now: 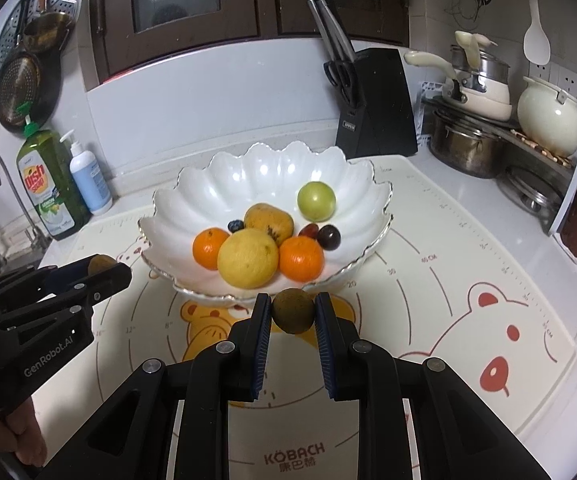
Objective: Organize fruits
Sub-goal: 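Lift the kiwi with the right gripper and carry it over the bowl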
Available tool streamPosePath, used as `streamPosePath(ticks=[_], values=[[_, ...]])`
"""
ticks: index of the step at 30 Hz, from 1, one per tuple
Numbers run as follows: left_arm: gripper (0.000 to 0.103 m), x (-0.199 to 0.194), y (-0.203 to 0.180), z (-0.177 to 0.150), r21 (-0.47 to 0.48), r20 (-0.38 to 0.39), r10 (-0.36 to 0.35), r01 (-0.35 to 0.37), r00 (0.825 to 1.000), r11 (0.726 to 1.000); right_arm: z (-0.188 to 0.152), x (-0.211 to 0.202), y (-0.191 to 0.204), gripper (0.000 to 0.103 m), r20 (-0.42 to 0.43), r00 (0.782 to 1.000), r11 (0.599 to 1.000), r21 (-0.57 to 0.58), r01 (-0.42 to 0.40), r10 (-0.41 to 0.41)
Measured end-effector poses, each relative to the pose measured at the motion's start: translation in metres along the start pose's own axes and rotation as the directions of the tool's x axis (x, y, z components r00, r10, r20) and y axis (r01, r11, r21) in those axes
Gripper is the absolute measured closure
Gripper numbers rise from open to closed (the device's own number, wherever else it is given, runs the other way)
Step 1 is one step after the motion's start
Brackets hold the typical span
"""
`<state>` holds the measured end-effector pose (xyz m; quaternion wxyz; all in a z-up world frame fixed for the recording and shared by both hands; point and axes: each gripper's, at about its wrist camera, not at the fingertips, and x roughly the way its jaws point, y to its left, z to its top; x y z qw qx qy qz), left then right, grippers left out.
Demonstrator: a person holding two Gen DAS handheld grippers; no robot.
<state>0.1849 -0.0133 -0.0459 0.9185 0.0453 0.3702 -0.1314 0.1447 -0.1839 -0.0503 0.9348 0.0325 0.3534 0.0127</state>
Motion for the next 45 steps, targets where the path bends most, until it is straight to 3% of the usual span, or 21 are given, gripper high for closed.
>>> streamPosePath(ticks=[26, 45], values=[[0.075, 0.028, -0.001, 0.042, 0.000, 0.017, -0.014, 0.014, 1.000, 1.000, 0.046, 0.020, -0.018, 0.080, 0.044, 0.999, 1.000, -0.001, 0.026, -0.026], [0.075, 0.074, -0.001, 0.076, -0.018, 0.008, 0.002, -0.002, 1.000, 1.000, 0.078, 0.069, -0.039, 0.080, 0.025, 0.998, 0.998, 0.033, 0.057, -0.058]])
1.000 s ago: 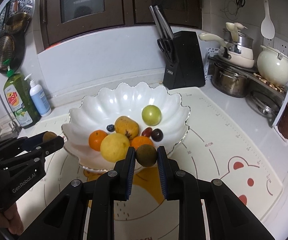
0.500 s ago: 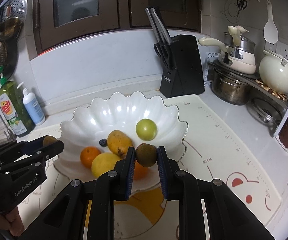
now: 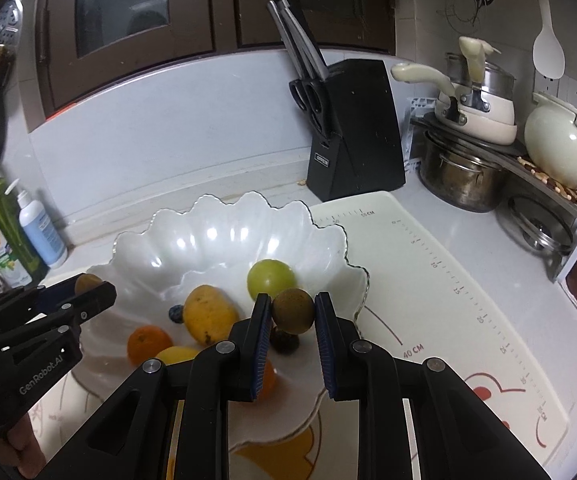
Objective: Organize fruits
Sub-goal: 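Lift the kiwi with the right gripper and carry it over the bowl, then open the right gripper to drop the kiwi into the bowl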
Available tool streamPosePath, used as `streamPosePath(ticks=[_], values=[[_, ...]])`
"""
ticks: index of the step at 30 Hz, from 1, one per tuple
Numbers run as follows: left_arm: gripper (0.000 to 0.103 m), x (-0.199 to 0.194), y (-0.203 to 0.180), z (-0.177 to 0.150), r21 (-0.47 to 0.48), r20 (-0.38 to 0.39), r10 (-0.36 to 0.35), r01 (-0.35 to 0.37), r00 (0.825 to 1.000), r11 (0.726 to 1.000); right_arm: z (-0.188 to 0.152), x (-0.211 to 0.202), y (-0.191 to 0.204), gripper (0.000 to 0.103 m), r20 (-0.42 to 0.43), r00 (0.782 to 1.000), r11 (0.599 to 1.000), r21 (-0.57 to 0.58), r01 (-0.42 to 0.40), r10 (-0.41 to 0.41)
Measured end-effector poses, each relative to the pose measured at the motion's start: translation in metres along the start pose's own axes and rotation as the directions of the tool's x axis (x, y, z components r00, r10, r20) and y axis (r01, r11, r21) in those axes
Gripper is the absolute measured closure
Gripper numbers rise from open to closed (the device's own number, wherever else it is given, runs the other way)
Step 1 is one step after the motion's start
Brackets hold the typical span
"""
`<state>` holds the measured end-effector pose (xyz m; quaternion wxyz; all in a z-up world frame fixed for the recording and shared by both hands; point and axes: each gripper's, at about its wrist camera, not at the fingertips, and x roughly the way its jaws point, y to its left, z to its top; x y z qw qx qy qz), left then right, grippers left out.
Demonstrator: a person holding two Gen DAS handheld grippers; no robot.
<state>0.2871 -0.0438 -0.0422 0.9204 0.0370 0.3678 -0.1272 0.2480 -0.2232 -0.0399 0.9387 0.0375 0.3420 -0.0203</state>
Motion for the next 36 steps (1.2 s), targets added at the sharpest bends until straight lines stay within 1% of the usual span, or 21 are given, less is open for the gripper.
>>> streamPosePath(ticks=[11, 18, 19, 23, 24, 25, 27, 28, 30, 31, 33, 36], values=[[0.075, 0.030, 0.006, 0.004, -0.014, -0.033, 0.031, -0.031, 0.999, 0.999, 0.005, 0.034, -0.004, 0.080, -0.051, 0.998, 1.000, 0.010, 0.027, -0.027], [0.074, 0.038, 0.007, 0.004, -0.008, -0.050, 0.041, -0.041, 0.998, 0.999, 0.005, 0.039, -0.005, 0.079, -0.063, 0.997, 0.999, 0.015, 0.035, -0.034], [0.073, 0.038, 0.007, 0.004, -0.004, -0.052, 0.039, -0.039, 0.998, 0.999, 0.005, 0.039, -0.005, 0.079, -0.062, 0.998, 0.999, 0.016, 0.034, -0.033], [0.061, 0.037, 0.008, 0.004, -0.004, -0.050, 0.051, -0.051, 0.997, 0.999, 0.007, 0.038, -0.003, 0.078, -0.053, 0.997, 0.999, 0.002, 0.052, -0.052], [0.057, 0.036, 0.008, 0.004, -0.006, -0.049, 0.055, -0.055, 0.997, 0.998, 0.007, 0.038, -0.003, 0.074, -0.051, 0.997, 0.998, -0.002, 0.058, -0.058], [0.056, 0.035, 0.009, 0.004, -0.008, -0.047, 0.060, -0.060, 0.997, 0.998, 0.008, 0.037, -0.003, 0.070, -0.050, 0.997, 0.998, -0.002, 0.063, -0.063], [0.049, 0.033, 0.010, 0.004, -0.012, -0.043, 0.066, -0.066, 0.997, 0.998, 0.008, 0.033, -0.002, 0.054, -0.037, 0.996, 0.997, 0.000, 0.075, -0.075], [0.047, 0.031, 0.010, 0.004, -0.014, -0.040, 0.071, -0.071, 0.997, 0.997, 0.008, 0.031, -0.002, 0.050, -0.030, 0.996, 0.997, 0.002, 0.081, -0.080], [0.042, 0.027, 0.011, 0.004, -0.012, -0.031, 0.084, -0.084, 0.996, 0.996, 0.009, 0.026, -0.001, 0.038, -0.015, 0.995, 0.995, 0.003, 0.095, -0.095], [0.040, 0.025, 0.011, 0.004, -0.013, -0.030, 0.087, -0.087, 0.996, 0.996, 0.009, 0.023, -0.001, 0.038, -0.010, 0.995, 0.995, 0.004, 0.100, -0.100], [0.029, 0.021, 0.011, 0.003, -0.017, -0.027, 0.099, -0.100, 0.995, 0.995, 0.009, 0.020, -0.001, 0.038, -0.006, 0.994, 0.994, 0.004, 0.105, -0.105], [0.025, 0.013, 0.012, 0.002, -0.020, -0.016, 0.116, -0.116, 0.993, 0.993, 0.010, 0.014, 0.000, 0.036, -0.003, 0.994, 0.994, 0.004, 0.112, -0.112]])
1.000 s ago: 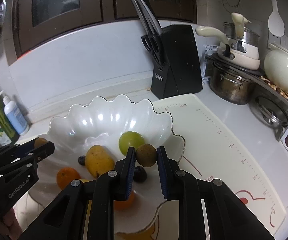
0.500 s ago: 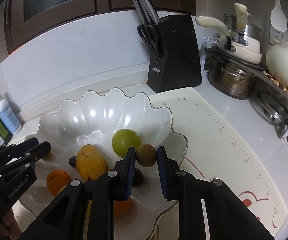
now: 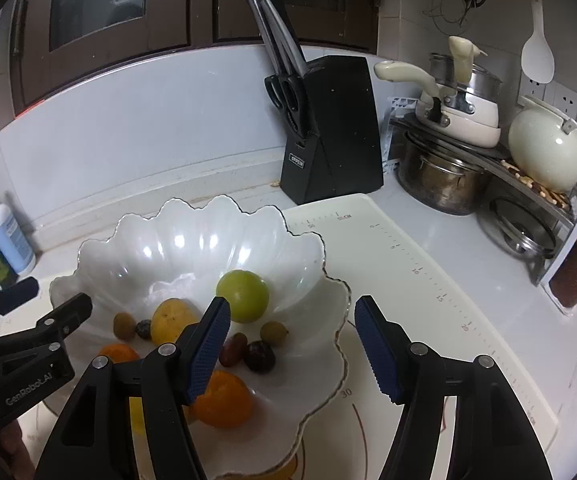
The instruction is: Organize fruits
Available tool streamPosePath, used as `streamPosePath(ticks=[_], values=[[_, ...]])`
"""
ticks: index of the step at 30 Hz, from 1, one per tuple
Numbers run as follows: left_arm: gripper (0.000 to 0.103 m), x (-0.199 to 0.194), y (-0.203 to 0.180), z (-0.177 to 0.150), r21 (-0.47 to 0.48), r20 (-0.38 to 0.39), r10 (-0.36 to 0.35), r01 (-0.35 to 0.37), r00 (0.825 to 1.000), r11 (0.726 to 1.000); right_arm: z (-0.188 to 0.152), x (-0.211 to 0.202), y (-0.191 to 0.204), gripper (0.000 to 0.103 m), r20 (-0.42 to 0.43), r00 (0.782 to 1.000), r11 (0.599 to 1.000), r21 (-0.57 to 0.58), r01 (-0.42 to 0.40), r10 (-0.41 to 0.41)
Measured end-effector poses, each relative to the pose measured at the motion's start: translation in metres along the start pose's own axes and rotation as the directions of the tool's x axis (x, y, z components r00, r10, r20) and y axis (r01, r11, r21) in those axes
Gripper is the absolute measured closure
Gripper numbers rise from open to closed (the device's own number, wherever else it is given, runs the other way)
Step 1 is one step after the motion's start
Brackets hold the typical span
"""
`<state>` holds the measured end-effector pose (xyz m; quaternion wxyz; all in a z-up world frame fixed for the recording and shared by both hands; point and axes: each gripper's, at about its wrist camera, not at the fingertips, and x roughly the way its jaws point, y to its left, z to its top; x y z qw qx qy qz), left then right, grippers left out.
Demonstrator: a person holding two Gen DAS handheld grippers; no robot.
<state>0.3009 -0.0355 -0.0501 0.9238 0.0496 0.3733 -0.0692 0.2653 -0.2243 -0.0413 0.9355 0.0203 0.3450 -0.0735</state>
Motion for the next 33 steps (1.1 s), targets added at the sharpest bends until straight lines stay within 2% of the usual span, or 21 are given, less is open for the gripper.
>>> streamPosePath(ticks=[1, 2, 3, 10, 17, 33], values=[[0.024, -0.002, 0.001, 0.000, -0.003, 0.001, 0.001, -0.001, 1.000, 1.000, 0.000, -0.003, 0.000, 0.032, 0.001, 1.000, 1.000, 0.001, 0.003, -0.003], [0.022, -0.006, 0.002, -0.001, -0.009, 0.003, 0.001, -0.001, 1.000, 1.000, -0.001, -0.006, 0.000, 0.023, 0.005, 1.000, 1.000, 0.003, 0.008, -0.008], [0.020, -0.009, 0.002, -0.001, -0.012, 0.005, 0.003, -0.003, 1.000, 1.000, -0.002, -0.010, -0.001, 0.020, 0.016, 1.000, 1.000, 0.006, 0.015, -0.016], [0.013, -0.035, 0.005, -0.008, -0.029, 0.021, 0.013, -0.013, 1.000, 0.999, -0.005, -0.036, -0.001, 0.020, 0.036, 0.999, 1.000, 0.012, 0.016, -0.016], [0.001, -0.069, 0.011, -0.016, -0.054, 0.053, 0.046, -0.043, 0.998, 0.998, -0.011, -0.065, 0.003, 0.017, 0.058, 0.998, 1.000, 0.016, 0.007, -0.008], [0.000, -0.134, 0.016, -0.044, -0.062, 0.101, 0.075, -0.069, 0.992, 0.996, -0.035, -0.122, 0.005, 0.014, 0.083, 0.997, 1.000, 0.026, -0.001, -0.001]])
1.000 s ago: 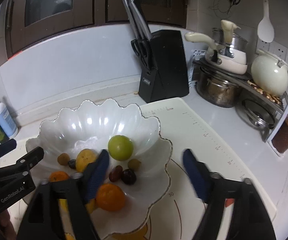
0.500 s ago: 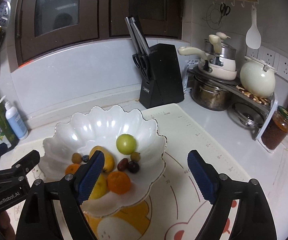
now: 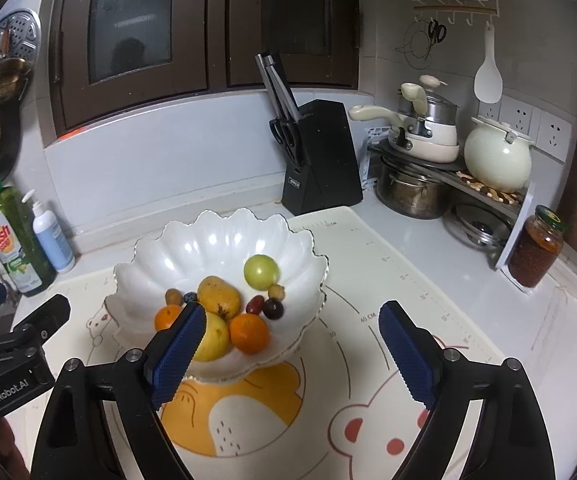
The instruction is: Organize fruits
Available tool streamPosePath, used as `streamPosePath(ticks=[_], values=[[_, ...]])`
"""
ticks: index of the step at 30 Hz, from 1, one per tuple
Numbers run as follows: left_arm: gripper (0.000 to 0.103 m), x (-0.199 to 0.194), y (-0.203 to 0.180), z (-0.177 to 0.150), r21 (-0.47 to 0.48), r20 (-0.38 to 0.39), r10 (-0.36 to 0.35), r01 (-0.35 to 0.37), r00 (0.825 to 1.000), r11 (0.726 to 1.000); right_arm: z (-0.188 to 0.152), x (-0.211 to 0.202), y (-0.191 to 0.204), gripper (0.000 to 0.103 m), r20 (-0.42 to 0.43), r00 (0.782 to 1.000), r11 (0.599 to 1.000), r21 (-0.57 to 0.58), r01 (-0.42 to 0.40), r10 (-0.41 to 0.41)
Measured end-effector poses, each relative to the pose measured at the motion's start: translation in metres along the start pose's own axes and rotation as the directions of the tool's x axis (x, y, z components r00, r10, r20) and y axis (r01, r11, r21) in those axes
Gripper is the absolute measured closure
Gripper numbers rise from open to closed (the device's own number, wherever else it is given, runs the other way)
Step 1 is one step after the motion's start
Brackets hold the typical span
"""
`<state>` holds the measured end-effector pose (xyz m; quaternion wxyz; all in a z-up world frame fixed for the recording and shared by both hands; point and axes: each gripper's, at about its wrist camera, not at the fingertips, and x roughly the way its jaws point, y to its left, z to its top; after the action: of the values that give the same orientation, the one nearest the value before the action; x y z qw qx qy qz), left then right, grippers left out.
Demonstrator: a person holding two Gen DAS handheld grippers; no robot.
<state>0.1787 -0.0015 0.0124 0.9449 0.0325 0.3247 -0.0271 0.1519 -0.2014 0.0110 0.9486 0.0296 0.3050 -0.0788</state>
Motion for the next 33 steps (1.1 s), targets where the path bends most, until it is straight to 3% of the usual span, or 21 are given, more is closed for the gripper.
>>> streamPosePath(ticks=[33], values=[[0.000, -0.106, 0.014, -0.093, -0.041, 0.078, 0.011, -0.008, 0.997, 0.999, -0.081, -0.105, 0.000, 0.014, 0.054, 0.998, 1.000, -0.002, 0.014, -0.014]])
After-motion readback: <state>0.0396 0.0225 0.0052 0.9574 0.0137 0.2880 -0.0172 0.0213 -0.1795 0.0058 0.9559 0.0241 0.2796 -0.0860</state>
